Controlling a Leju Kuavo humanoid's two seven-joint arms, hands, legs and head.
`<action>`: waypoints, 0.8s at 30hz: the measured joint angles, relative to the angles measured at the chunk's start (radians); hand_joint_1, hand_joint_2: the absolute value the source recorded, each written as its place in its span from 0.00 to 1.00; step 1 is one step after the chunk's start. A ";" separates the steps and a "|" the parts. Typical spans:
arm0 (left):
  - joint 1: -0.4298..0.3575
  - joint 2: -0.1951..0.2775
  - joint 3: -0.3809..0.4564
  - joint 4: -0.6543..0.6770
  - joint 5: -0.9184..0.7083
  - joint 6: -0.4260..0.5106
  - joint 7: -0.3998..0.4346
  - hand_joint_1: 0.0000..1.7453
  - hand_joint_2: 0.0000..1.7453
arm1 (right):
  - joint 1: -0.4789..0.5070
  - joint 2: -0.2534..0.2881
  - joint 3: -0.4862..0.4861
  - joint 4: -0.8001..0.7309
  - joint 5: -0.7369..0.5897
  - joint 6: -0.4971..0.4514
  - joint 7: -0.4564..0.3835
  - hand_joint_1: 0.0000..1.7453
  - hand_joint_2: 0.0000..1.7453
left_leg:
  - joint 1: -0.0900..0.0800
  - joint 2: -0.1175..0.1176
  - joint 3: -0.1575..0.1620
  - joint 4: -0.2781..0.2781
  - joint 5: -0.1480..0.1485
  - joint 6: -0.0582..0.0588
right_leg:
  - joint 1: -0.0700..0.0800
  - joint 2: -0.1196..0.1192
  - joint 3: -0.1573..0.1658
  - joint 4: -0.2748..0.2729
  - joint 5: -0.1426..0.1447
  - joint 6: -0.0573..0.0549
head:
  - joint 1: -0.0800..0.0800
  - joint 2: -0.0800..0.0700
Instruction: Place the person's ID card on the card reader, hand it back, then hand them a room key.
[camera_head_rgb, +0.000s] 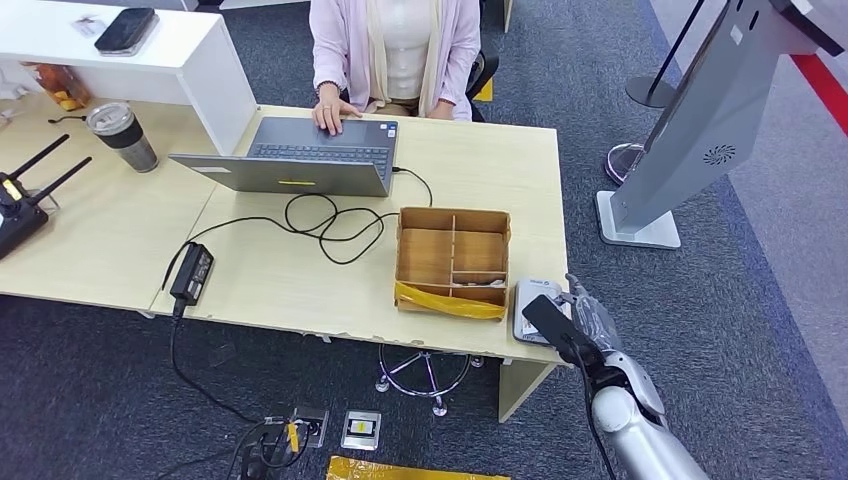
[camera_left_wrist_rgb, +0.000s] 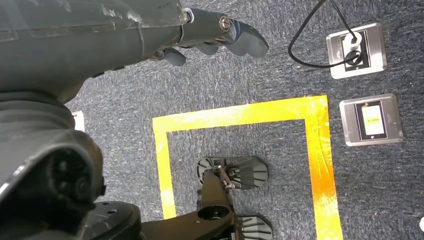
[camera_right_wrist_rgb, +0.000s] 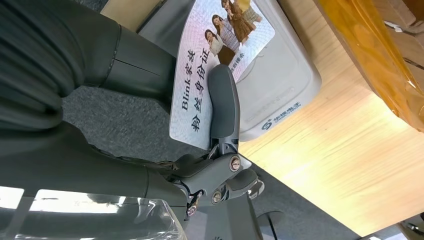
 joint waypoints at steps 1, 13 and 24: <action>0.000 0.000 0.000 0.000 0.000 0.000 0.000 0.00 0.00 | -0.002 0.000 0.000 0.001 0.000 0.001 0.001 1.00 1.00 | 0.000 0.000 0.000 0.000 0.000 0.000 | 0.000 0.000 0.000 0.000 0.000 0.000 | 0.000 0.000; -0.004 0.000 0.000 0.000 -0.019 -0.002 0.003 0.00 0.00 | -0.037 -0.001 0.000 -0.077 0.022 0.044 0.050 1.00 1.00 | 0.000 0.000 0.000 0.000 0.000 0.000 | 0.000 0.000 0.000 0.000 0.000 0.000 | 0.000 0.000; -0.011 -0.001 -0.001 -0.001 -0.038 -0.009 0.003 0.00 0.00 | -0.106 -0.001 0.000 -0.196 0.104 0.082 0.076 1.00 1.00 | 0.000 0.000 0.000 0.000 0.000 0.000 | 0.000 0.001 0.000 0.000 0.000 0.000 | 0.000 0.000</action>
